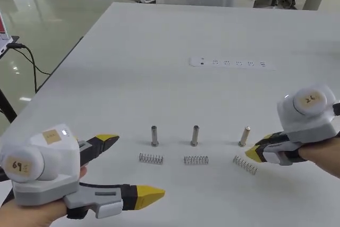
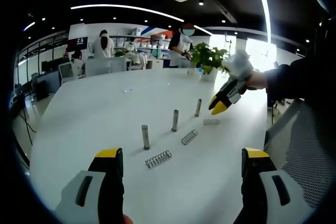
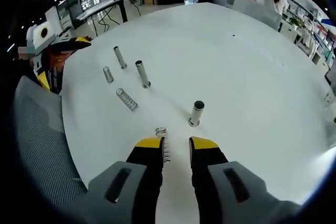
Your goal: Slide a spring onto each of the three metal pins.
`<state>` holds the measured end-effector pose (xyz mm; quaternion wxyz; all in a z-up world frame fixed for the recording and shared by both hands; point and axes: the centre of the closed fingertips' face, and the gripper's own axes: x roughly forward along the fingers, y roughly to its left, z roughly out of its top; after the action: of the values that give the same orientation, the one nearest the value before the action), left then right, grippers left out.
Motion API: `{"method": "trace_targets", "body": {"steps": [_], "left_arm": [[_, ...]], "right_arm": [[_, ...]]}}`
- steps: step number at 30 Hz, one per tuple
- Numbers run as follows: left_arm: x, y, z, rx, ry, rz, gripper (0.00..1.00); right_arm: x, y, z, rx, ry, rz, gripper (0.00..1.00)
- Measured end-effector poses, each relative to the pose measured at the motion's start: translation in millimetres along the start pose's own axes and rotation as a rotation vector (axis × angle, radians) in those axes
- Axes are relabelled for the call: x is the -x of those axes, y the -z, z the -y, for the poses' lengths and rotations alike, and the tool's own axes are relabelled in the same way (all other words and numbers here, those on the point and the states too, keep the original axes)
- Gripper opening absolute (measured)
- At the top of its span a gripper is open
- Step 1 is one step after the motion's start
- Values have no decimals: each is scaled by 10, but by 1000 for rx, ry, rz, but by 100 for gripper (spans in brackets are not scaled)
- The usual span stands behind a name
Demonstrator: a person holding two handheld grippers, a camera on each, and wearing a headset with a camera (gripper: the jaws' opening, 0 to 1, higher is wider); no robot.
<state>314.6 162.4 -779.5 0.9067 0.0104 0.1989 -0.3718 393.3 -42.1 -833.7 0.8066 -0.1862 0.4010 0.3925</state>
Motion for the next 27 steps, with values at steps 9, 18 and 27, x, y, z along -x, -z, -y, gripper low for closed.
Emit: {"method": "trace_targets", "body": {"steps": [9,18,27], "left_arm": [[-13,-6,16,-2,2,0,92],[-8,-1,10,1,1,-2,92],[-9,3,14,2,2,-5,92]], "right_arm": [[-20,118,-91,38,-44,-32,20],[-90,223,-109,69,-57,-69,19],[-119,279,-137,97,-65,-102,17]]}}
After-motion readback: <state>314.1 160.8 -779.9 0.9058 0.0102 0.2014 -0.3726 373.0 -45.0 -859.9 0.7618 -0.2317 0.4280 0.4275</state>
